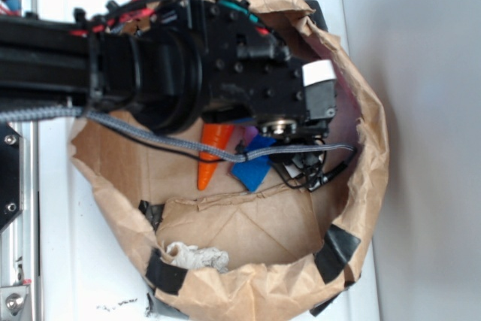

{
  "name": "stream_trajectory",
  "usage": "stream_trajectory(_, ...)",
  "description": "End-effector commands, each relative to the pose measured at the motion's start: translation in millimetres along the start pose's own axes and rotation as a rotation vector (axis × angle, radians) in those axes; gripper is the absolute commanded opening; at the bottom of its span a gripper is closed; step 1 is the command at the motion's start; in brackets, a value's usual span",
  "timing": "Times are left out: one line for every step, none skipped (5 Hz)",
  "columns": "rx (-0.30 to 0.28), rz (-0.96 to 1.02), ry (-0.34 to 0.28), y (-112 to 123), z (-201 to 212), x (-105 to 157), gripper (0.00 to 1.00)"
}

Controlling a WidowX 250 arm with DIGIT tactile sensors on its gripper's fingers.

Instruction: Grab the blue sponge.

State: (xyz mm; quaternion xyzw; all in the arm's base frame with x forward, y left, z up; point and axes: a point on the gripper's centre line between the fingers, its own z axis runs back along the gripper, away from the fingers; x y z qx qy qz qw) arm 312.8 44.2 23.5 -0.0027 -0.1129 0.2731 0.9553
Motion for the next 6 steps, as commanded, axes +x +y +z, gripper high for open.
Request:
stream_trajectory(-0.020,0.020,-0.056,-4.0,16.1,7.8,0.00)
stream_trajectory(-0.047,0.009,-0.052,-2.3,35.5,7.1,0.00)
stream_trajectory(-0.115,0.002,-0.016,-2.1,71.5,10.4,0.00)
stream_trajectory(-0.142,-0.085,-0.034,-8.3,114.8,2.3,0.00)
stream_trajectory(-0.210,-0.123,-0.136,0.1,146.9,-9.9,0.00)
stream_trajectory(-0.233,-0.170,-0.169,13.0,145.0,-17.9,0.00)
